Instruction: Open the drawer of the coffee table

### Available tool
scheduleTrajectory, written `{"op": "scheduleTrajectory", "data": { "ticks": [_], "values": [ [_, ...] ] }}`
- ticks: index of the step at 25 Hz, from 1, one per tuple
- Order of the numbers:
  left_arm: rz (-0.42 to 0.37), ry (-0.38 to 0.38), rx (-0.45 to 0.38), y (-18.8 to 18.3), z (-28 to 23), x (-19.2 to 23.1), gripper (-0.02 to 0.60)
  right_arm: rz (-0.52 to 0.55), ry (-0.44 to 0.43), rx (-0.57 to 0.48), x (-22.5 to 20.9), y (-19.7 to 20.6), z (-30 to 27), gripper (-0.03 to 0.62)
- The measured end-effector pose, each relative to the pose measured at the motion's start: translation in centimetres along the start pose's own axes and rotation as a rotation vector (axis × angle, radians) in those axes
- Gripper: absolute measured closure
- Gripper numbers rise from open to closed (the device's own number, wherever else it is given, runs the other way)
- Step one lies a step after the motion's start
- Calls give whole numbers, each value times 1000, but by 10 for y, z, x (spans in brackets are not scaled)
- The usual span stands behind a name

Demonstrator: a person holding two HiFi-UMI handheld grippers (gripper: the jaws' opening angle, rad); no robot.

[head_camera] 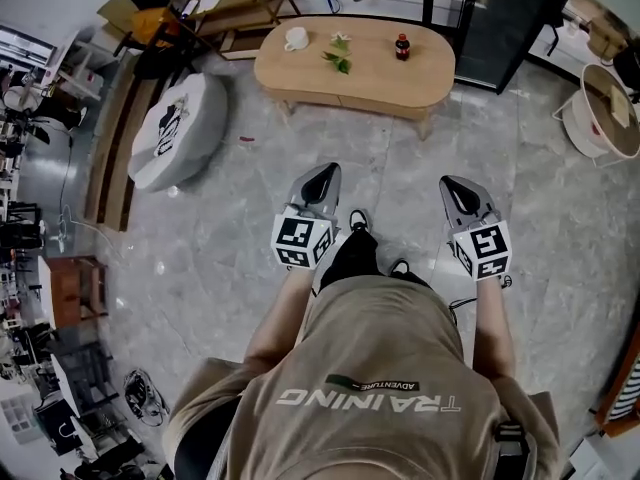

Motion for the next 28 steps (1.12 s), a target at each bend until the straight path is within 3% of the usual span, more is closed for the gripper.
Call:
{"op": "scheduleTrajectory", "data": {
  "ticks": [9,15,22,28],
  "values": [
    [-18,36,-38,-34,-47,79,575,63,-7,6,-11,-66,-78,589],
    [-18,79,-61,-55,-73,133,575,96,52,7,-23,-119,-119,589],
    [-20,159,-14,-44,-109,161,575,104,63,63,-16,-130,-159,589],
    [-22,186,-24,-55,-124,168,575,115,79,101,-33,-139,-170,589]
  ]
}}
Point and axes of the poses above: the fingertips, and each gripper's own axes: z backward along the fingers, x to its left, y out of its underside, the point moved 1 cm from there along z, backward along the fingers, and after that the axes turned 14 degrees about x, right-handed, at the moved point
